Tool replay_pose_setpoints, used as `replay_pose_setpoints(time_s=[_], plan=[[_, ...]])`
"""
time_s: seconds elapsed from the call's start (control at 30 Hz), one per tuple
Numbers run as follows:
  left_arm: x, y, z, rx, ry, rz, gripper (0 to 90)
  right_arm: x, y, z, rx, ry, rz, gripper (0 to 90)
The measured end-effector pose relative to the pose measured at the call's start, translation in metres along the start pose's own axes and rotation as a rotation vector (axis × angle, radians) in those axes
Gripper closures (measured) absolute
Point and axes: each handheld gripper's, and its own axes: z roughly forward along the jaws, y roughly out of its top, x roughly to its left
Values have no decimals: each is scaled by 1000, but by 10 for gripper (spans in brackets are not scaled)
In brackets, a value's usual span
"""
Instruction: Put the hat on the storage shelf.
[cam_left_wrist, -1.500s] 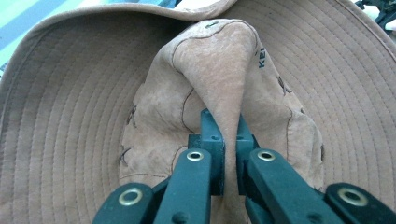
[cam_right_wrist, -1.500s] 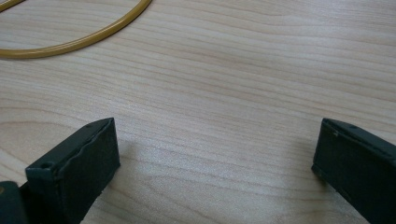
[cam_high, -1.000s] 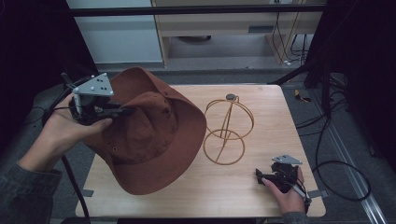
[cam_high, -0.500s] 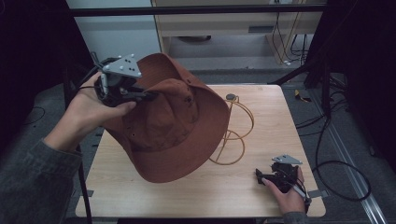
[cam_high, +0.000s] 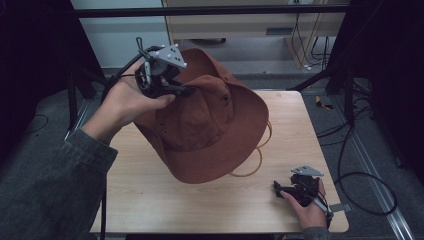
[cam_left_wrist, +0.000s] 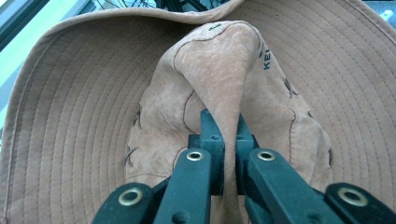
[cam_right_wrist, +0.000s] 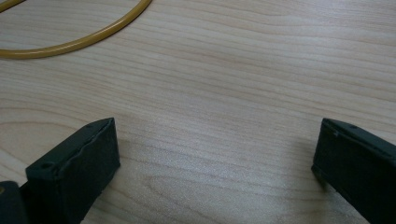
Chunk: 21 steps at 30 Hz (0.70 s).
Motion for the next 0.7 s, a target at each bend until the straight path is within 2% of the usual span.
replay_pose_setpoints(time_s=[0.17, 0.37, 0.47, 0.7], plan=[[-1, 18, 11, 0, -7, 13, 888, 0, 0, 0, 0, -1, -1, 5], [-3, 30, 23, 9, -19, 19, 888, 0, 0, 0, 2, 3, -1, 5], [-4, 36, 30, -2, -24, 20, 887, 0, 0, 0, 2, 3, -2, 5], [-13, 47, 42, 2, -42, 40, 887, 0, 0, 0, 1, 1, -3, 5]])
